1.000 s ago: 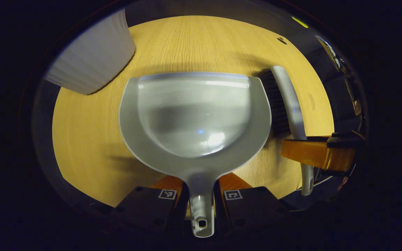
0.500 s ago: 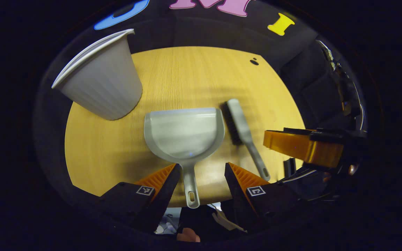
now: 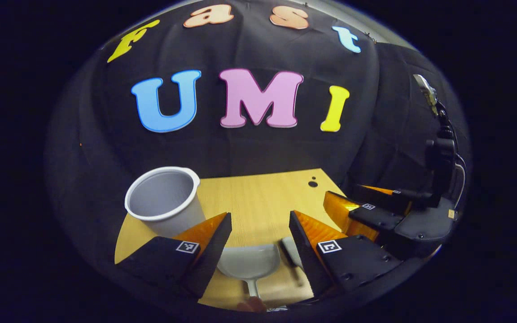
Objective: Pick up the small broom and dustpan from the desktop, sweep the trash into the dustpan with the broom, and then empty the trash into the garbage bin.
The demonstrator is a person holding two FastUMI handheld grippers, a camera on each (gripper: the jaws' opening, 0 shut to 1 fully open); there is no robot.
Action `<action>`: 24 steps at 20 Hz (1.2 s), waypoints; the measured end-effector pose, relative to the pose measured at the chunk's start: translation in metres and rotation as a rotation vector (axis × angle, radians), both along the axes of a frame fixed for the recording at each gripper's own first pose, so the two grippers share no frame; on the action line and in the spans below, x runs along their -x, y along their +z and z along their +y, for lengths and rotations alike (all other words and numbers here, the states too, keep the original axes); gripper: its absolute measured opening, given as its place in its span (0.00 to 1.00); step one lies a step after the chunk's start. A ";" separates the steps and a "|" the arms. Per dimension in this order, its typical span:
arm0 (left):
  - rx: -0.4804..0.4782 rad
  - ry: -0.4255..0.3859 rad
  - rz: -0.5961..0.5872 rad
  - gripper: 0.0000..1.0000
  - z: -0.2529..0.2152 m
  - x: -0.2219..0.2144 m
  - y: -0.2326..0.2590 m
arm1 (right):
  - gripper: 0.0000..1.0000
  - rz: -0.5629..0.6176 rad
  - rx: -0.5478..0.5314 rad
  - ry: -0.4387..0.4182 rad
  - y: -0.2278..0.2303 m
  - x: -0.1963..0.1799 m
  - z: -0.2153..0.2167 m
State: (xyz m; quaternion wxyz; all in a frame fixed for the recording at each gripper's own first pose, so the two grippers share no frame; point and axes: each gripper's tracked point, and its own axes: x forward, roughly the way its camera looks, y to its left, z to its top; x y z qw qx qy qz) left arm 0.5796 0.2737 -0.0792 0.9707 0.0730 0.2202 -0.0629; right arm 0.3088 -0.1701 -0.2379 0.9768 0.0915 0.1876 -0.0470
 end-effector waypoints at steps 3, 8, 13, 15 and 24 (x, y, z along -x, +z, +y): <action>-0.085 0.057 -0.217 0.78 0.009 0.012 0.007 | 0.94 -0.213 0.005 -0.036 0.050 -0.010 -0.006; -0.010 0.078 -0.419 0.78 0.005 0.020 0.005 | 0.90 -0.435 0.061 -0.072 0.095 0.000 -0.008; -0.007 0.088 -0.437 0.76 0.007 0.025 0.009 | 0.94 -0.391 0.091 -0.071 0.083 0.000 -0.010; 0.010 0.108 -0.427 0.76 0.010 0.023 0.005 | 0.90 -0.388 0.108 -0.075 0.085 -0.002 -0.013; 0.082 0.187 -0.411 0.76 0.022 0.027 0.005 | 0.94 -0.363 0.148 -0.054 0.076 0.004 -0.007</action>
